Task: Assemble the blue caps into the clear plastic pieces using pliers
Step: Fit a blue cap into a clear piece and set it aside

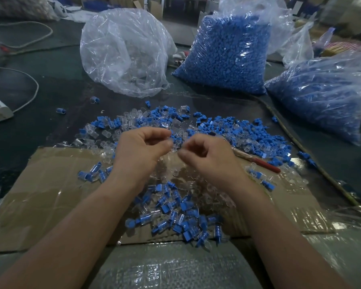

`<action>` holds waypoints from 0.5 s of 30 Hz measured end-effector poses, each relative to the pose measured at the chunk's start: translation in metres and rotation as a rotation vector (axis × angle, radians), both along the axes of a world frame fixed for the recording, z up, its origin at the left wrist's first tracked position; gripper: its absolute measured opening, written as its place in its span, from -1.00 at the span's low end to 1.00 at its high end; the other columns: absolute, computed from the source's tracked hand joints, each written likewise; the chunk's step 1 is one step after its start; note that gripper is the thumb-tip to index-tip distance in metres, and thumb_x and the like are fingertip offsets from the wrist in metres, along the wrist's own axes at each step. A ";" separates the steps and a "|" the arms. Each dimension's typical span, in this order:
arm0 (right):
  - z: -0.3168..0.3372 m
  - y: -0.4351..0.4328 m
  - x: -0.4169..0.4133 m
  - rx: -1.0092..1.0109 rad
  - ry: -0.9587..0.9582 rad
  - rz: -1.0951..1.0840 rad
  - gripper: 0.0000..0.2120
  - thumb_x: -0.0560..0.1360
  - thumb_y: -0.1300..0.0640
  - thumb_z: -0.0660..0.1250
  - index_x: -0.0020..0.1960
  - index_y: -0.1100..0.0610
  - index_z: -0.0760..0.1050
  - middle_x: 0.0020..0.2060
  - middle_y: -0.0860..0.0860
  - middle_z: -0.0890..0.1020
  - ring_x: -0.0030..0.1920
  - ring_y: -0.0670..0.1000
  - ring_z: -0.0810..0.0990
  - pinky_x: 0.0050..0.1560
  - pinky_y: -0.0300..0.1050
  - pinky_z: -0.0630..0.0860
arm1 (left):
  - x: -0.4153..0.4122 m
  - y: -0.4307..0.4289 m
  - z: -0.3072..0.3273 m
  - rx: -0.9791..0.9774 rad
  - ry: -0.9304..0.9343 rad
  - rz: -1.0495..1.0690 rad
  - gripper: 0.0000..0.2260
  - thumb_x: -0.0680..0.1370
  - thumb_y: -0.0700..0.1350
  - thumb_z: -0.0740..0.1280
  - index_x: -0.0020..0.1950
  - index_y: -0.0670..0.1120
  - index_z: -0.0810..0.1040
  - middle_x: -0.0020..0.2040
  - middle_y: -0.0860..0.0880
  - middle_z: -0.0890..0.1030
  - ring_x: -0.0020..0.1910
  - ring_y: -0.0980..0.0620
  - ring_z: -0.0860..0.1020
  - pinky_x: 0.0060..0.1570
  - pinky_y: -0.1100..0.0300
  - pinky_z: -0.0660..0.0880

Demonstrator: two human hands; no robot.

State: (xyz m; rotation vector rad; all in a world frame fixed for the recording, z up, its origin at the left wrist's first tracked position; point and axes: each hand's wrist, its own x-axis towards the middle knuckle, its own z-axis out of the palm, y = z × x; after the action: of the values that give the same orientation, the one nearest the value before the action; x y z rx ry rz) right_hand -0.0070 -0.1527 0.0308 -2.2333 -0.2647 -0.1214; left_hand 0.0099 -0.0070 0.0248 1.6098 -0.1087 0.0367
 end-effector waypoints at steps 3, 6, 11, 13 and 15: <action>0.005 0.000 -0.004 -0.246 0.130 0.120 -0.79 0.44 0.06 0.37 -0.32 -0.12 0.42 -0.37 -0.20 0.49 -0.34 -0.37 0.45 -0.38 -0.51 0.32 | 0.000 0.000 0.002 -0.012 -0.017 0.012 -0.81 0.40 -0.30 0.41 -0.16 0.00 0.57 -0.20 0.03 0.62 -0.25 0.21 0.59 -0.25 0.47 0.48; 0.005 0.007 -0.007 -0.438 0.143 0.178 -0.88 0.41 0.02 0.37 -0.26 -0.10 0.46 -0.29 -0.19 0.47 -0.26 -0.22 0.46 -0.26 -0.30 0.35 | 0.000 -0.002 0.002 -0.055 -0.011 0.015 -0.82 0.44 -0.33 0.37 -0.15 -0.04 0.55 -0.18 -0.06 0.62 -0.25 0.12 0.60 -0.26 0.37 0.54; 0.009 0.014 -0.010 -0.542 0.144 0.152 -0.96 0.40 0.00 0.37 -0.19 -0.06 0.53 -0.30 -0.17 0.48 -0.20 -0.13 0.47 -0.16 -0.17 0.41 | -0.001 -0.002 0.004 -0.109 -0.021 0.025 -0.83 0.45 -0.36 0.35 -0.14 -0.09 0.55 -0.22 -0.08 0.61 -0.32 0.17 0.61 -0.29 0.36 0.54; 0.010 0.016 -0.011 -0.559 0.144 0.132 -0.92 0.40 -0.02 0.37 -0.15 -0.03 0.56 -0.26 -0.15 0.54 -0.18 -0.11 0.50 -0.12 -0.15 0.45 | -0.001 -0.002 0.004 -0.101 -0.021 0.030 -0.83 0.44 -0.36 0.35 -0.13 -0.09 0.55 -0.22 -0.07 0.62 -0.30 0.17 0.61 -0.27 0.35 0.55; 0.011 0.019 -0.013 -0.564 0.140 0.110 -0.88 0.39 -0.04 0.37 -0.15 -0.01 0.58 -0.24 -0.11 0.59 -0.18 -0.09 0.54 -0.06 -0.11 0.48 | -0.001 -0.002 0.003 -0.082 -0.017 0.038 -0.83 0.44 -0.34 0.36 -0.14 -0.07 0.56 -0.21 -0.06 0.62 -0.29 0.16 0.62 -0.28 0.35 0.55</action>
State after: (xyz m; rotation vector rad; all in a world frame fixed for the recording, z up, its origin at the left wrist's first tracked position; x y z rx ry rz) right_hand -0.0195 -0.1333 0.0419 -2.7619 -0.3800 0.1933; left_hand 0.0093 -0.0088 0.0275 1.5297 -0.0886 0.0838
